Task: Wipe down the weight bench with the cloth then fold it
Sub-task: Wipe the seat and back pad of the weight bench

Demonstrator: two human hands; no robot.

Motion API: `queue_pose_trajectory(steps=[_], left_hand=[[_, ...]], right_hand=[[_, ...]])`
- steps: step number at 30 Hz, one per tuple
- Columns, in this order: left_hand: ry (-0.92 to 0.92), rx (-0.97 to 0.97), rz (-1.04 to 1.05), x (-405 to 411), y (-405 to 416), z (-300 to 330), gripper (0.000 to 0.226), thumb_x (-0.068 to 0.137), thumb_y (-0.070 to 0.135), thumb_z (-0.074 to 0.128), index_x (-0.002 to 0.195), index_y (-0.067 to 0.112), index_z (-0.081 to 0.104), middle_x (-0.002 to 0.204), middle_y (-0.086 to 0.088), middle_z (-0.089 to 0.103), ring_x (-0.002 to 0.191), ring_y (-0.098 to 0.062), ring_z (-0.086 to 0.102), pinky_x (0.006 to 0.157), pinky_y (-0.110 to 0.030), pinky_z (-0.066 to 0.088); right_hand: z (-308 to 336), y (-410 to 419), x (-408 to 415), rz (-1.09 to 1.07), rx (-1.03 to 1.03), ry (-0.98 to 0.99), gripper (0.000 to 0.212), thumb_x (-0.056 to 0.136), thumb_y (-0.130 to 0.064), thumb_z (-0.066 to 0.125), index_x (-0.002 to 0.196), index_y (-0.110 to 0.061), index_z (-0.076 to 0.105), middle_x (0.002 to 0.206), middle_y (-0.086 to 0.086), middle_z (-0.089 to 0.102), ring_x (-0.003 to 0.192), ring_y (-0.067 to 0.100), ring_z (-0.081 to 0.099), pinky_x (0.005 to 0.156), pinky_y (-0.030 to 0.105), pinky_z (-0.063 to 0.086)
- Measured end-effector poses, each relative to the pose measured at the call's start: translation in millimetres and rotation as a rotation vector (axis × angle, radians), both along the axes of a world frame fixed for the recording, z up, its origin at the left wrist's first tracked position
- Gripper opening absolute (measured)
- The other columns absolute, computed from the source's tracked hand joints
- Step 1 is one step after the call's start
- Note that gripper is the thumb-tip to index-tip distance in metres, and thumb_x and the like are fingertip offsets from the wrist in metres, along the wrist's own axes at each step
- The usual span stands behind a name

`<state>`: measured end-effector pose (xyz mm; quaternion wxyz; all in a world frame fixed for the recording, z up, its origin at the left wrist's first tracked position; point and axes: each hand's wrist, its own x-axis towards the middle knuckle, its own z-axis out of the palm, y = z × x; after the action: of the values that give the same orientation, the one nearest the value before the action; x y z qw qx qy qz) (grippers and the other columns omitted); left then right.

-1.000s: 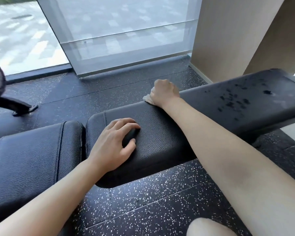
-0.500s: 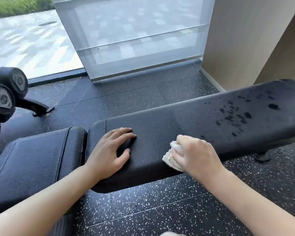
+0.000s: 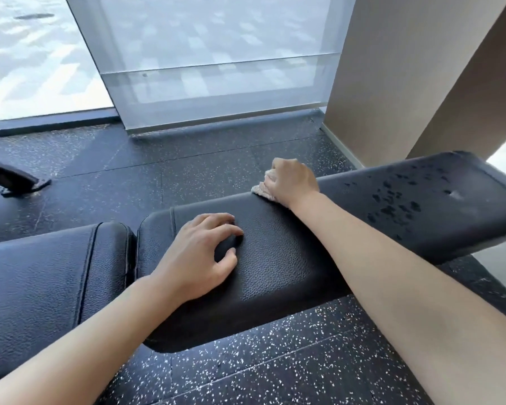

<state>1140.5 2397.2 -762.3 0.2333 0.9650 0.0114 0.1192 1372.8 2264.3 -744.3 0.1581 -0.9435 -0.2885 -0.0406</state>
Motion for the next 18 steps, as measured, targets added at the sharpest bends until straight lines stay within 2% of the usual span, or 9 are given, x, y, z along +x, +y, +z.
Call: queue_pose_trajectory(steps=[3,6,9,11,14,16,18], left_hand=[[-0.028,-0.064,-0.027,43.0,3.3,4.6,0.040,0.085,0.038,0.055,0.119,0.029,0.073,0.133,0.013,0.064,0.127,-0.013,0.053,0.113,-0.034,0.040],[-0.028,-0.087,-0.083,88.8,1.8,13.6,0.037,0.085,0.037,0.055,0.116,0.030,0.073,0.132,0.012,0.064,0.124,-0.015,0.053,0.109,-0.031,0.040],[-0.007,-0.077,-0.172,121.2,-7.4,17.5,0.038,0.085,0.039,0.053,0.116,0.032,0.073,0.132,0.012,0.064,0.124,-0.016,0.052,0.109,-0.037,0.043],[-0.034,-0.054,-0.221,127.6,-13.1,8.7,0.037,0.085,0.038,0.052,0.115,0.031,0.073,0.129,0.012,0.065,0.121,-0.018,0.054,0.106,-0.043,0.046],[-0.065,-0.052,-0.279,126.2,-15.5,-12.7,0.033,0.088,0.036,0.052,0.113,0.031,0.073,0.125,0.015,0.064,0.118,-0.017,0.056,0.103,-0.046,0.047],[-0.085,-0.083,-0.280,131.6,-15.4,-18.3,0.031,0.088,0.034,0.053,0.111,0.030,0.073,0.122,0.015,0.065,0.116,-0.018,0.056,0.101,-0.046,0.048],[-0.080,-0.103,-0.284,136.0,-18.4,-17.9,0.032,0.086,0.034,0.053,0.110,0.030,0.073,0.121,0.015,0.065,0.115,-0.019,0.055,0.099,-0.047,0.049]], right_hand=[[2.7,-21.2,-22.5,0.000,0.013,-0.011,0.024,0.094,-0.037,0.058,0.087,-0.014,0.055,0.093,0.017,0.069,0.090,0.039,0.065,0.067,0.037,0.039],[-5.8,-68.0,-69.7,0.009,0.061,-0.066,0.030,0.091,-0.042,0.060,0.076,-0.021,0.046,0.078,0.005,0.066,0.079,0.035,0.065,0.064,0.038,0.046],[-14.3,-122.8,-115.8,-0.042,0.132,-0.122,0.043,0.090,-0.043,0.065,0.071,-0.027,0.030,0.062,-0.008,0.045,0.061,0.017,0.053,0.056,0.031,0.034],[-17.6,-149.7,-131.8,-0.065,0.175,-0.108,0.042,0.093,-0.044,0.064,0.073,-0.032,0.029,0.063,-0.012,0.040,0.061,0.014,0.046,0.057,0.023,0.028],[-22.4,-164.3,-138.0,-0.063,0.183,-0.178,0.034,0.095,-0.044,0.059,0.076,-0.032,0.034,0.068,-0.015,0.041,0.059,0.009,0.044,0.055,0.019,0.034],[-27.0,-162.1,-129.5,-0.052,0.168,-0.219,0.032,0.095,-0.040,0.062,0.074,-0.025,0.042,0.068,-0.012,0.044,0.058,0.010,0.045,0.053,0.025,0.041],[-27.6,-154.9,-115.2,-0.073,0.147,-0.261,0.036,0.092,-0.035,0.068,0.073,-0.024,0.038,0.067,-0.011,0.041,0.058,0.012,0.040,0.052,0.028,0.042]])
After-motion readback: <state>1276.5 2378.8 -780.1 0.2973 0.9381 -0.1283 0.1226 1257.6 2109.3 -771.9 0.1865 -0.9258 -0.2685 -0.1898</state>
